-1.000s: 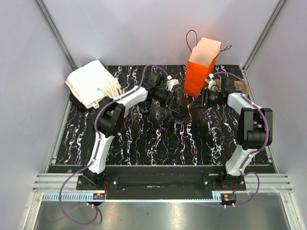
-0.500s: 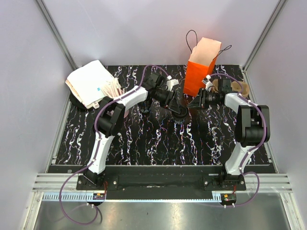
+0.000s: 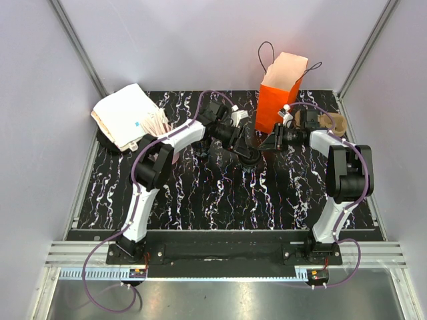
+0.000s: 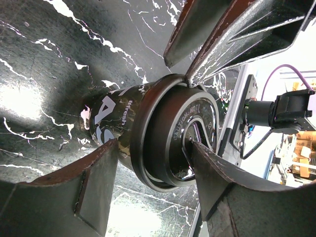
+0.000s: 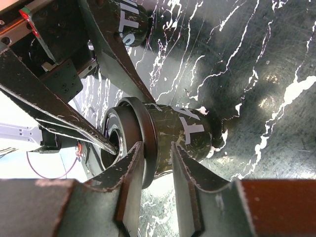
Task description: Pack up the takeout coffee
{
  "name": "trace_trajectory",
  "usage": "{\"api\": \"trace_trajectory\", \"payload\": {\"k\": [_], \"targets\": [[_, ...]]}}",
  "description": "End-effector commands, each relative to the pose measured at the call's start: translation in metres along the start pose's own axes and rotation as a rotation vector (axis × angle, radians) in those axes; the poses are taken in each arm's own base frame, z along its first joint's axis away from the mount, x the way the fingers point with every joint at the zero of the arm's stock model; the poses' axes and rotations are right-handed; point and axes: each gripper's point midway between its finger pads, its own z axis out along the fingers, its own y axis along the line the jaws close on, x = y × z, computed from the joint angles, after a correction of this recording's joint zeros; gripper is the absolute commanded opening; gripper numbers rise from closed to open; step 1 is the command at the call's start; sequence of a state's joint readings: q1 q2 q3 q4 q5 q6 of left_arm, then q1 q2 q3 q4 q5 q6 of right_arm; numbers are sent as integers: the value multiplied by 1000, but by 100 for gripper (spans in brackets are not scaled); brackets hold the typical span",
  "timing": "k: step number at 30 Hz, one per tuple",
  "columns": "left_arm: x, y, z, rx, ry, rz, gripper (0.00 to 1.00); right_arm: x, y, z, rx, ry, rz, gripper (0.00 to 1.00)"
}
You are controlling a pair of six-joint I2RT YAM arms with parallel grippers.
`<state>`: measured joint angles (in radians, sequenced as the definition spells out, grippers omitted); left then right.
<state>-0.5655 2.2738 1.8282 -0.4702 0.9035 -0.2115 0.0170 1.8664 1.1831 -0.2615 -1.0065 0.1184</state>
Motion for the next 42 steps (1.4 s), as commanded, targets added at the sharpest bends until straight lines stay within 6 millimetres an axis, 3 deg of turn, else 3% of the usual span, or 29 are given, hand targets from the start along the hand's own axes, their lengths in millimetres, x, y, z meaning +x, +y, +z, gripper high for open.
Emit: {"api": "trace_trajectory", "payload": {"k": [1, 12, 27, 33, 38, 42], "targets": [[27, 39, 17, -101, 53, -49, 61, 16, 2, 10, 14, 37, 15, 32], [29, 41, 15, -132, 63, -25, 59, 38, -13, 7, 104, 75, 27, 27], [37, 46, 18, -174, 90, 2, 57, 61, -30, 20, 211, 152, 18, 27], [44, 48, 20, -181, 107, 15, 52, 56, -30, 16, 254, 141, -19, 28], [47, 50, 21, -194, 117, 21, 50, 63, -40, 17, 401, 175, -130, 28], [49, 52, 20, -200, 122, 23, 48, 56, -38, 14, 436, 160, -168, 32]]}}
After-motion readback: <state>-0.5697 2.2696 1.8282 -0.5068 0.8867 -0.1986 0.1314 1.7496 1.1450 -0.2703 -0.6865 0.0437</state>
